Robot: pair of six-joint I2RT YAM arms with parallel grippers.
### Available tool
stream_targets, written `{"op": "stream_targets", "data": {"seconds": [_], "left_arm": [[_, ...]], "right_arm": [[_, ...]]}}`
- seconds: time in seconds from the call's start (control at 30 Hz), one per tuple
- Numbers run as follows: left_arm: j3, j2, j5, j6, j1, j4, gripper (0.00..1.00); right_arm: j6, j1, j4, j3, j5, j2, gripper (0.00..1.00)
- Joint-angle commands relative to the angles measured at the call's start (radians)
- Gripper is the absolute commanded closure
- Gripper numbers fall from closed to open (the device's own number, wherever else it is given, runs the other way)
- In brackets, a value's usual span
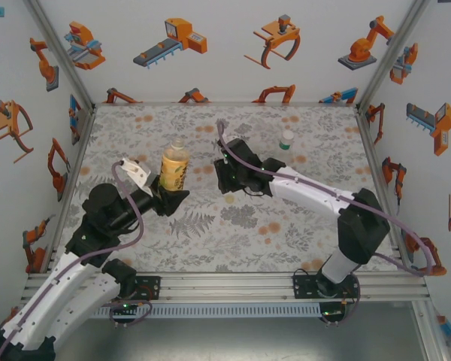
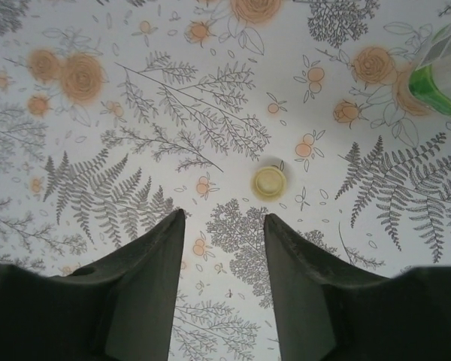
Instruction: Screw on the bottle caps
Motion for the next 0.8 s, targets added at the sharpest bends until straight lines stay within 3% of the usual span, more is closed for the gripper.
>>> {"op": "stream_targets", "data": {"seconds": [0.0, 0.33, 0.77], "left_arm": [[-0.006, -0.02, -0.004, -0.015, 0.007, -0.012, 0.88], [-0.004, -0.029, -0.009, -0.017, 0.007, -0.021, 0.87], [-0.002, 0.001, 0.008, -0.027, 0.007, 0.009, 0.88]], "right_arm": [[0.009, -0.005, -0.064, 0.07, -0.011, 0.064, 0.51], [0.012, -0.008, -0.115, 0.116, 0.012, 0.215, 0.51], [-0.015, -0.012, -0.134, 0.14, 0.04, 0.281, 0.5]]}}
